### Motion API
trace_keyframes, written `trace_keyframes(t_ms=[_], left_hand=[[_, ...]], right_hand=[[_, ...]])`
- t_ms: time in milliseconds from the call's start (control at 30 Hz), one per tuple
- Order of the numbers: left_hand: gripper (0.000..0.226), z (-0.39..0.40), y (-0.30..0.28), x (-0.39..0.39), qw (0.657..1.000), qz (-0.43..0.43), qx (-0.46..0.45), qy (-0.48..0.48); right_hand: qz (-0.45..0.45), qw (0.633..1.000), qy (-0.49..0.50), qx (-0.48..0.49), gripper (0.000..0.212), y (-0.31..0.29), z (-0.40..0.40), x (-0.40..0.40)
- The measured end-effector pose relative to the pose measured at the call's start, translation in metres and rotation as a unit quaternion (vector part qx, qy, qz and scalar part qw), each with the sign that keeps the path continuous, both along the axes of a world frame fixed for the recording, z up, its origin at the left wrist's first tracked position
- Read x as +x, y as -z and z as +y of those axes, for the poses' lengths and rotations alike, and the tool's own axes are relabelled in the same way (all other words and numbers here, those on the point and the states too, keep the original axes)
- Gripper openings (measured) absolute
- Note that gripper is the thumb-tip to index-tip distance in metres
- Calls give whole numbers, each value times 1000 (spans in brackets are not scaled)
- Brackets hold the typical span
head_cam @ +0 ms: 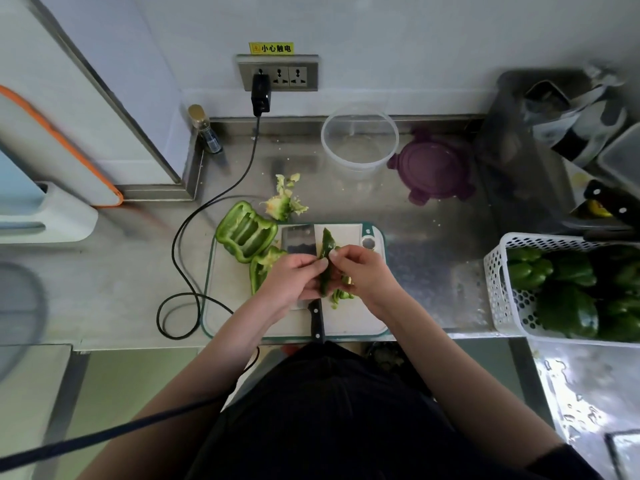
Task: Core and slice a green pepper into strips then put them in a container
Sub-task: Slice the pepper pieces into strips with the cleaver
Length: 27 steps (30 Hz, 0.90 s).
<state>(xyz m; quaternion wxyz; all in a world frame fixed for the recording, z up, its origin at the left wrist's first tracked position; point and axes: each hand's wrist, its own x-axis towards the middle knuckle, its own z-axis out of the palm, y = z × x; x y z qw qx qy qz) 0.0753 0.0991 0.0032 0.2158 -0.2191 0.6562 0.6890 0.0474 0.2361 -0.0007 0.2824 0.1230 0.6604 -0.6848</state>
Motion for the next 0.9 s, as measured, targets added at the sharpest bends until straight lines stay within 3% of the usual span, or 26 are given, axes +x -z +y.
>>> trace_keyframes(t_ms=[67,233,333,633,800,900], left_hand=[[16,-1,-1,-1,1000,11,-26,13],[15,-2,-7,0,998,28,-12,47],[17,-3,-7,1,998,38,-12,46],[18,-3,-5,3,998,12,67,5],[16,-1,-12,-2,999,44,-18,5],[17,-1,-14,-5,995,54,-70,37]], right_hand=[[19,999,-25,29,15,-2,0,-1],[-15,999,-23,-34,12,-7,3,-2],[13,999,-38,-31,16,-11,2,-4],[1,998,-13,-62,11,-5,1,-3],[-29,993,5,-115,19,-12,4,-1],[-14,995,3,-98,18,-12,4,-1]])
